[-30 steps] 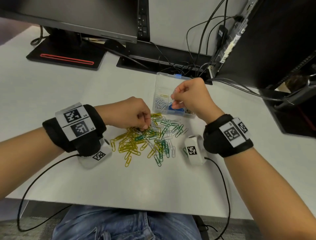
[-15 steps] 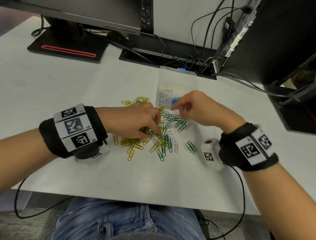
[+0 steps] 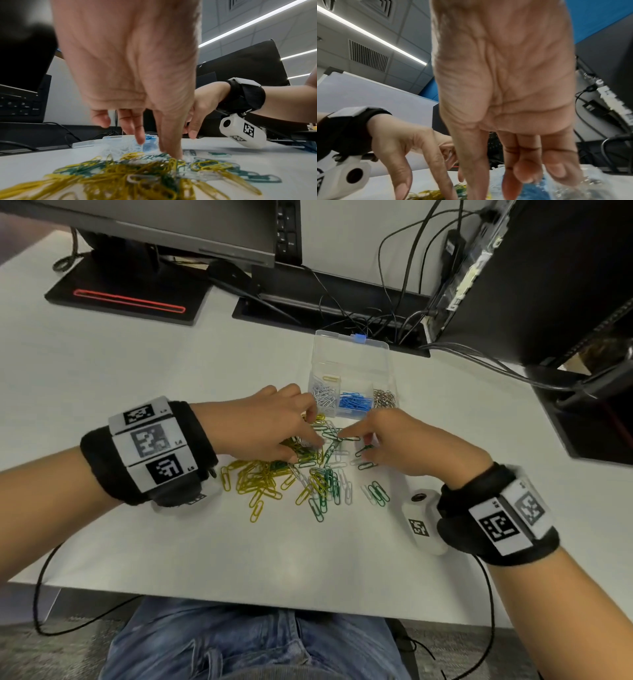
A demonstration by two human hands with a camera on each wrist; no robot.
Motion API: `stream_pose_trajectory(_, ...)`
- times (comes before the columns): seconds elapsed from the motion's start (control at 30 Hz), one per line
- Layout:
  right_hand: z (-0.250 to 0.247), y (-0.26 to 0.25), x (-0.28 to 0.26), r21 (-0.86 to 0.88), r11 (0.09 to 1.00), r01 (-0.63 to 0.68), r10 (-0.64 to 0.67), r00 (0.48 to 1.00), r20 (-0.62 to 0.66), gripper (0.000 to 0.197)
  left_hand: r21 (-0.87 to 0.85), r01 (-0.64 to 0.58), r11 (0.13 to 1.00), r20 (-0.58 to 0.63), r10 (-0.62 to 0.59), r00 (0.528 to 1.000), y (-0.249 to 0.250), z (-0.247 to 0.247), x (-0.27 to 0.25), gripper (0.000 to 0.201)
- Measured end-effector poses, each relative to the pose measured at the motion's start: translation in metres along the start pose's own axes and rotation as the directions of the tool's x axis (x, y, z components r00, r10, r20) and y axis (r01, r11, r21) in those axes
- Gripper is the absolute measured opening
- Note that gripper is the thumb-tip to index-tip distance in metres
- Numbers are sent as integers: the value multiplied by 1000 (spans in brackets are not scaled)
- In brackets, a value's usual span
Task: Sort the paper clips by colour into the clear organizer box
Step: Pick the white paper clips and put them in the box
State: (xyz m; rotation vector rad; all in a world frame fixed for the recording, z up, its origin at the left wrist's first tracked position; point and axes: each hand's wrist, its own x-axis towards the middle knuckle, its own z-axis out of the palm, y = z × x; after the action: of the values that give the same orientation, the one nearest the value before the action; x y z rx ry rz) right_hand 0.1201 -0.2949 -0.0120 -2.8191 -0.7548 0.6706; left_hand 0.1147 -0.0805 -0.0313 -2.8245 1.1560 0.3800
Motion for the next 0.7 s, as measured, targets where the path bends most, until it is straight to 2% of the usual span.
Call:
stream_pose_trajectory(0.07, 4, -5, 3, -6, 999, 45, -44, 998, 54, 51, 6, -32, 999, 18, 31, 999, 2, 1, -1, 45)
stream_pose_trajectory(0.13, 6, -3, 4, -5, 999, 36, -36, 996, 80, 49, -15, -38, 999, 24, 38, 999, 2, 2, -4, 40)
stream_pose_trajectory(0.2, 6, 1, 2, 4, 1000, 0, 0, 999, 45, 45, -69, -29, 997, 3, 29, 1000, 1, 0, -7, 37)
stream_pose_trajectory(0.33, 8, 2, 5, 0, 999, -49, 49, 995, -82, 31, -126, 79, 989, -72, -89, 993, -1, -5, 4, 36)
stream_pose_trajectory(0.4, 12, -3, 7, -34, 998, -55, 52, 996, -77, 29, -131, 104, 986, -83, -115, 990, 0, -7, 15, 33)
stream_pose_trajectory(0.53, 17, -14, 14, -117, 992, -41, 34, 998, -55, 21, -92, 88, 992, -41, -92, 995, 7, -6, 35, 26)
stream_pose_trajectory(0.7, 22, -17, 25, -94, 996, -9, 4, 999, -49, 8, -65, 109, 992, -37, -111, 993, 15, -5, 43, 4)
